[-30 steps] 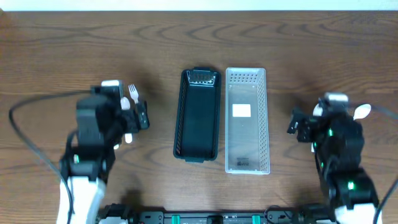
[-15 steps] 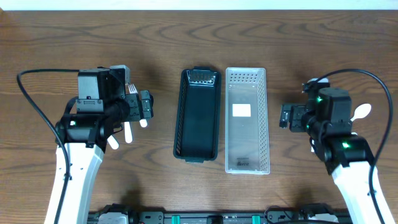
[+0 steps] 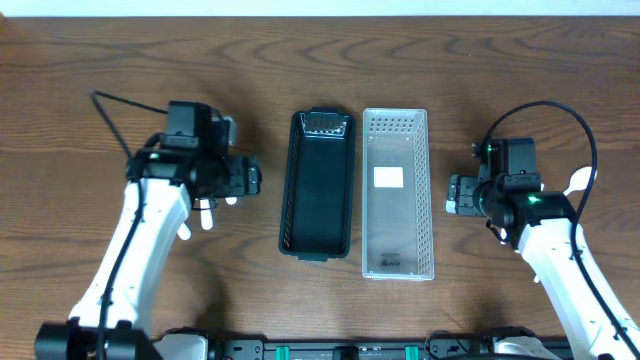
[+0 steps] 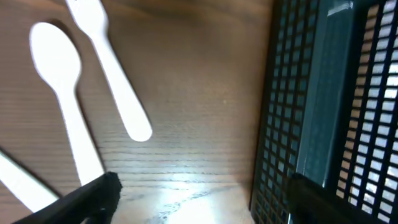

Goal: Pack container
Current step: 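Raise both arms and move grippers over the cutlery near the trays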

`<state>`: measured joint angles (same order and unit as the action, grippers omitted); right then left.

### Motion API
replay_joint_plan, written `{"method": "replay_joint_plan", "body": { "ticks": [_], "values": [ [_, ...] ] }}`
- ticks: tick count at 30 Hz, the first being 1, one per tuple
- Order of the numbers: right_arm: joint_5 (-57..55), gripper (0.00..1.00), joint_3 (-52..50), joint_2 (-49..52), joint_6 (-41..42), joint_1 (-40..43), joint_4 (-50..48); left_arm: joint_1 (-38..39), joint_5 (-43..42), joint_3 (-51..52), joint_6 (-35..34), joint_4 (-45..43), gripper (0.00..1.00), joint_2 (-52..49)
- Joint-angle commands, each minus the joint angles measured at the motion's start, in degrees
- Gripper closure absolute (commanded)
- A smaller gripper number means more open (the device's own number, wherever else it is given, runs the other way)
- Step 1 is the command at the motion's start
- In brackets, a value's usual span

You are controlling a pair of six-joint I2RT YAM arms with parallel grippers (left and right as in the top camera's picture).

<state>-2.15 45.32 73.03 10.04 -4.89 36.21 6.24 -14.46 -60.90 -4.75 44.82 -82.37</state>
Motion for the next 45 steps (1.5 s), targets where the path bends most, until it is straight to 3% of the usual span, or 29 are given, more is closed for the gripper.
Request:
{"method": "replay_joint_plan", "body": {
  "ticks": [1,9,16,18,25,32,36,45],
  "values": [
    [-0.83,0.24,1.09,0.48,0.85,0.37,0.02,1.79,-0.33,-1.14,-0.26,0.22,0.2,-2.54],
    [-0.55,0.51,1.07,0.48,0.87,0.37,0.09,5.14,-0.33,-1.03,-0.26,0.17,0.36,-5.9],
    [1.11,0.54,1.07,0.48,1.07,0.35,0.26,5.79,-0.31,0.15,-0.26,0.11,0.45,-6.05],
    [1.11,0.61,1.07,0.48,2.05,0.35,0.26,5.79,-0.31,0.44,-0.24,0.11,0.53,-6.05],
    [1.14,0.62,1.07,0.59,2.84,0.33,0.24,5.79,-0.31,0.59,-0.26,-0.07,0.73,-6.05],
    [1.16,0.67,1.07,3.43,4.81,0.31,0.39,5.79,0.13,0.7,-0.24,-0.76,0.81,-6.56],
    [1.18,0.69,1.07,5.05,5.81,0.31,0.37,5.79,0.13,0.7,-0.24,-0.76,0.93,-7.34],
    [1.2,0.86,1.07,6.01,5.81,0.31,0.39,5.79,0.13,0.7,-0.24,-1.53,0.94,-8.26]
  ]
}}
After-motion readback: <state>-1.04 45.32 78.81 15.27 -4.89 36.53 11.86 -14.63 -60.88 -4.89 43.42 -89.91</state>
